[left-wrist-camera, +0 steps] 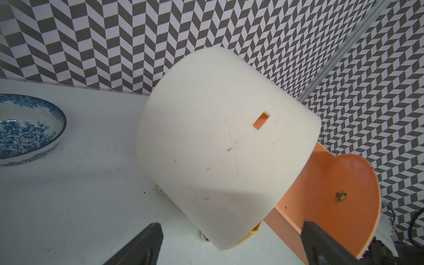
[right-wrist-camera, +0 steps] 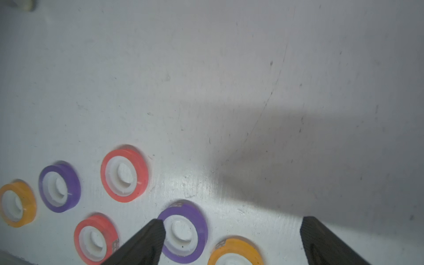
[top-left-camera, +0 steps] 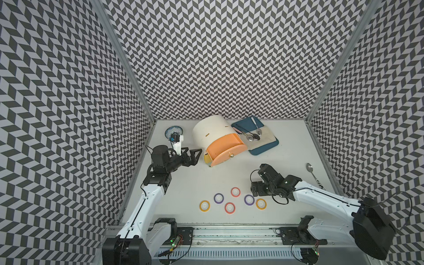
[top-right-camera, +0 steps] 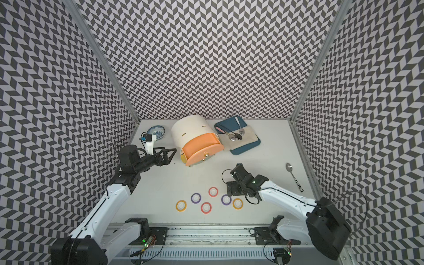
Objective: Place the transparent tape into the drawer according to color
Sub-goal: Pick up the tape at the center of the board.
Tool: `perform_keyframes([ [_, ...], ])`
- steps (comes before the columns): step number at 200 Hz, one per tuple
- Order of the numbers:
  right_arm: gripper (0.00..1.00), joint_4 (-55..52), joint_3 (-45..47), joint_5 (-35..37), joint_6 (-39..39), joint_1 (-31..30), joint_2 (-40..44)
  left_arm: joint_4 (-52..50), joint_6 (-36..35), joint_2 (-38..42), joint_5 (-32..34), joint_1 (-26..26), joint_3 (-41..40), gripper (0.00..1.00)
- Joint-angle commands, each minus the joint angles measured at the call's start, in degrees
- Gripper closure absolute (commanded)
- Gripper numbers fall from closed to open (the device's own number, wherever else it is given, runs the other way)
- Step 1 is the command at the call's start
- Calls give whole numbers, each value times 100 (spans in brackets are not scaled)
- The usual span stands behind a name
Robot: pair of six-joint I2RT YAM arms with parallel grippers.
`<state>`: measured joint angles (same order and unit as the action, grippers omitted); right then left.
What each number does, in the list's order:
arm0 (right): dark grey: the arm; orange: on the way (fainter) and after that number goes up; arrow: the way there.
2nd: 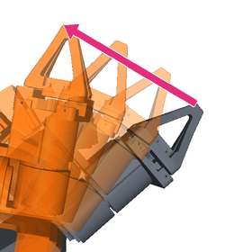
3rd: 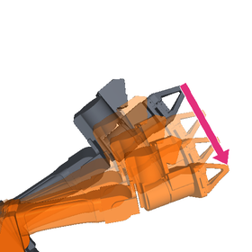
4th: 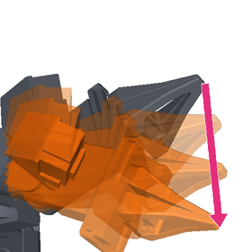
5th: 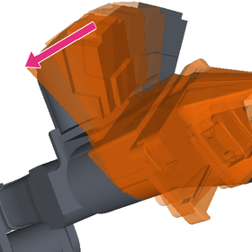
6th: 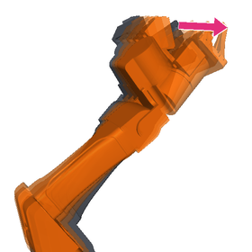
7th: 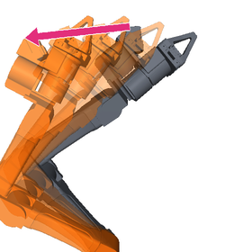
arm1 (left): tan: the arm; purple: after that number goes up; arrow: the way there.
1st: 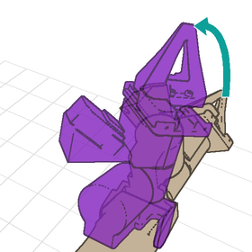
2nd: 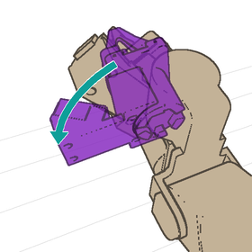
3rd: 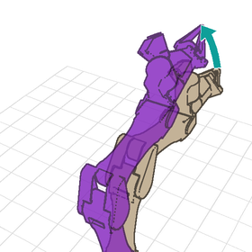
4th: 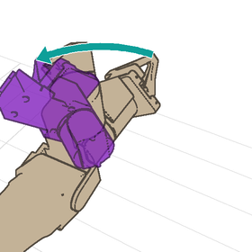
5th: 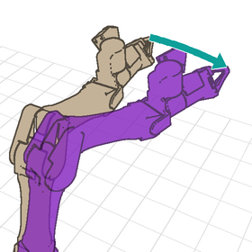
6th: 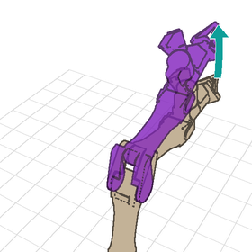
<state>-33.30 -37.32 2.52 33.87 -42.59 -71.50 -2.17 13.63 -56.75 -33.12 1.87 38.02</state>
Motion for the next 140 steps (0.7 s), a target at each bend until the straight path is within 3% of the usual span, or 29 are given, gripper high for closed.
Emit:
perform_keyframes([
  [1,11,-155,51,-277,307,14,-25,-37,18,194,-66,16,-31,0],
  [72,27,-828,408,-166,876,16,713,-29,-1,224,-111,24,-29,0],
  [140,46,-915,374,-165,574,14,413,-141,-19,340,-93,24,-49,0],
])
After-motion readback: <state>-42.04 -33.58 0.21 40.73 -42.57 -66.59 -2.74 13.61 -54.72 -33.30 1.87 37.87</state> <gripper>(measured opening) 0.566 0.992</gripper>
